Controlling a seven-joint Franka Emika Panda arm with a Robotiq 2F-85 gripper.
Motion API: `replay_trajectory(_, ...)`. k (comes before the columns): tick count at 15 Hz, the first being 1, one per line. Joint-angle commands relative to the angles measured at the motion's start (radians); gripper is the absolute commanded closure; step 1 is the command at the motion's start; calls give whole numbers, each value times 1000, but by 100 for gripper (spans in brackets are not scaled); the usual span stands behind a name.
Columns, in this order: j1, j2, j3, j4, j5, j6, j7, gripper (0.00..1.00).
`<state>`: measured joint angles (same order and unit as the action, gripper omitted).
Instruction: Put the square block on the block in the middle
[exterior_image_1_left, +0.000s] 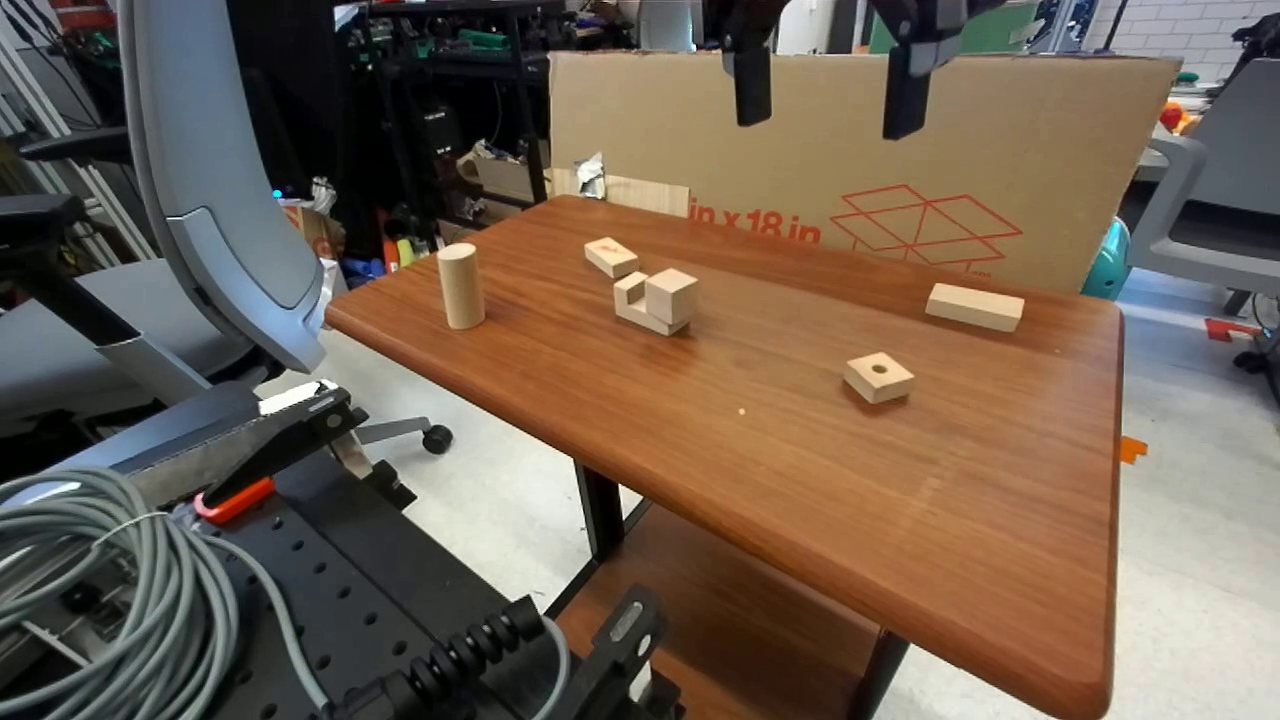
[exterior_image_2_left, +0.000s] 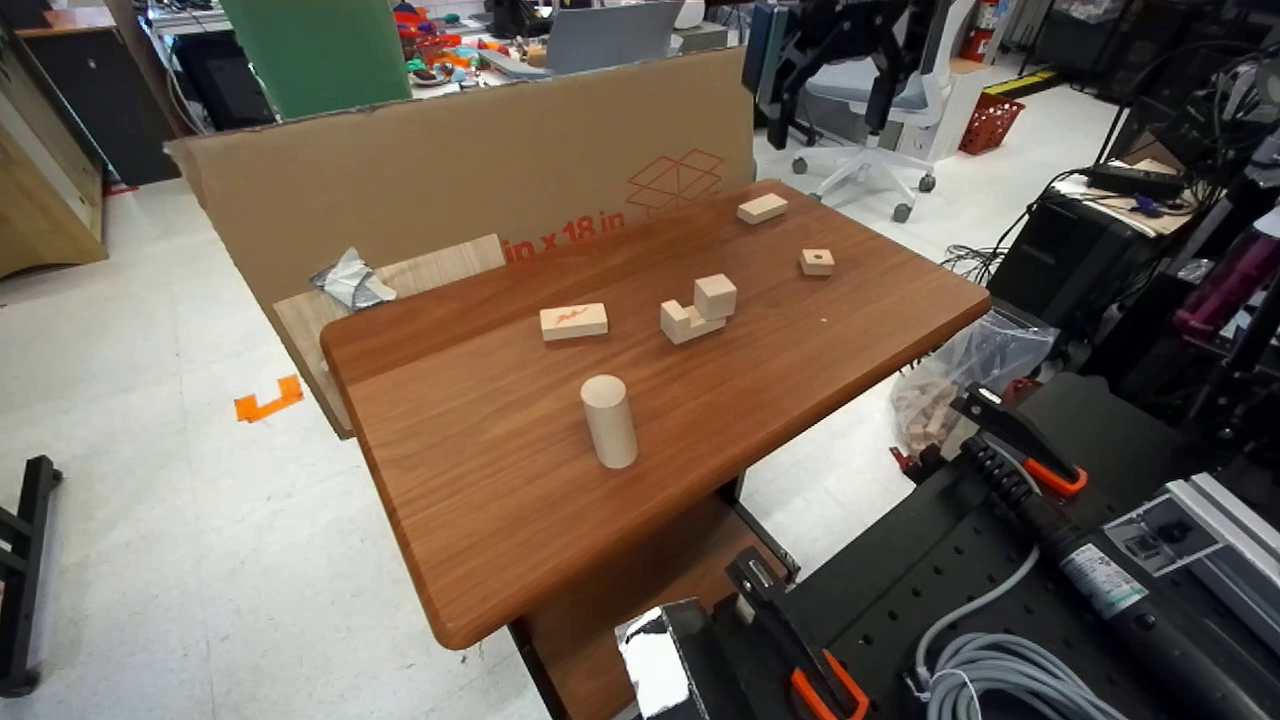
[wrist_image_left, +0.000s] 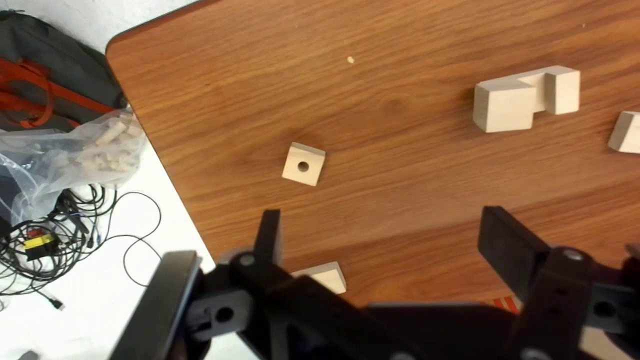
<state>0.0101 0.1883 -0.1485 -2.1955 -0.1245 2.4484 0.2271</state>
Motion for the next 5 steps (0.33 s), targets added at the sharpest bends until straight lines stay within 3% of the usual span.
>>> replay_trajectory(1,-20,-5,17,0,-4,-4,2,0)
replay_trajectory(5,-16,20,25,5,-4,-3,3,0)
